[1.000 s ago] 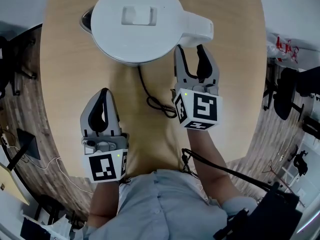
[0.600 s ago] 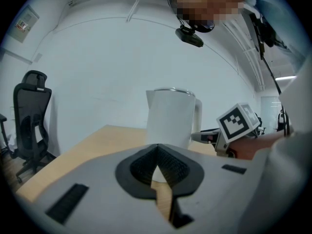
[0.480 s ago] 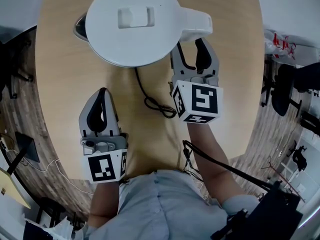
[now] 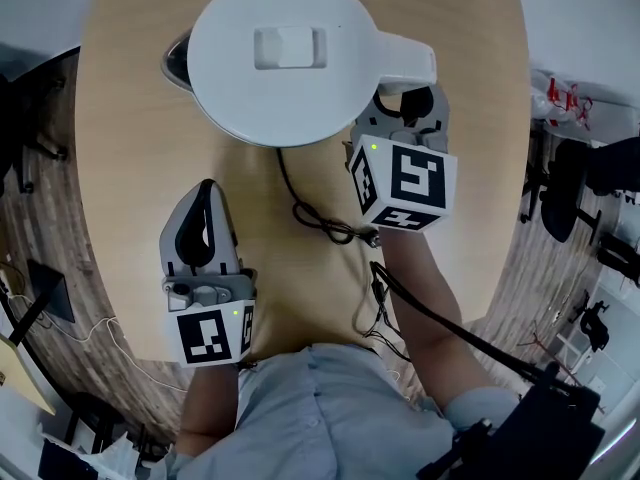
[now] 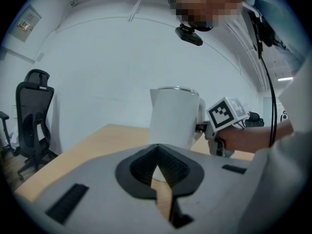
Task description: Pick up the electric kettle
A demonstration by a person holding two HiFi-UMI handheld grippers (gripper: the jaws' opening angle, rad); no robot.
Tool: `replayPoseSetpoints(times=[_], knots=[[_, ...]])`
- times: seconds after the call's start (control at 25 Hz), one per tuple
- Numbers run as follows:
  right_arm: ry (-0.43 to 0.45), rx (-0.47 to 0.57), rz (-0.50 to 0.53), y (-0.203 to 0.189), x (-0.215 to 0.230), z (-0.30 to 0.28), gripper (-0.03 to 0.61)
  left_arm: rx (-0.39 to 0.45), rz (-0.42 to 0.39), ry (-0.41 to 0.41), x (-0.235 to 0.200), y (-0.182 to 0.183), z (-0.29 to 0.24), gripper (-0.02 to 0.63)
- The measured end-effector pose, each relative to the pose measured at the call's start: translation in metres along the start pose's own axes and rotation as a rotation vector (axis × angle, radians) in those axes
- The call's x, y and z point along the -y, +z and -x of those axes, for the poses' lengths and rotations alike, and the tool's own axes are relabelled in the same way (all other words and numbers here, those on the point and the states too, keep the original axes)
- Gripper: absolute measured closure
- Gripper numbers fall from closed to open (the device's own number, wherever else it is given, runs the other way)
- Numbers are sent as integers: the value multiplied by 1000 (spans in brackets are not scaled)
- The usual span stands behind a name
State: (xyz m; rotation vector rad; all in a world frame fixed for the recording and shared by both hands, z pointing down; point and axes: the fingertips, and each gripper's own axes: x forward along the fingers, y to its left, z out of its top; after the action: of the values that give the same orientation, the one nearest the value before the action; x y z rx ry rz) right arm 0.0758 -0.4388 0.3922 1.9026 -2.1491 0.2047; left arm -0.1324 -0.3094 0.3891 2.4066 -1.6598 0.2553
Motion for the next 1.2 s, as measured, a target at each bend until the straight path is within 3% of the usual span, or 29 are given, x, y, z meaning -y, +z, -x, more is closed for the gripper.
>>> replayPoseSetpoints(times=[0.44, 0.68, 0.96, 1.2], knots=[[-7, 8, -5, 3, 17, -16, 375, 4, -3, 18, 7, 0, -9, 614], [-33, 6, -10, 6, 8, -20, 523, 21, -20, 25, 4, 2, -6, 614], [-64, 22, -96, 4, 10, -25, 511, 50, -11, 38, 1, 3, 8, 614], [-38, 50, -200, 14, 10, -23, 512, 67, -14, 56, -5, 7, 17, 614]])
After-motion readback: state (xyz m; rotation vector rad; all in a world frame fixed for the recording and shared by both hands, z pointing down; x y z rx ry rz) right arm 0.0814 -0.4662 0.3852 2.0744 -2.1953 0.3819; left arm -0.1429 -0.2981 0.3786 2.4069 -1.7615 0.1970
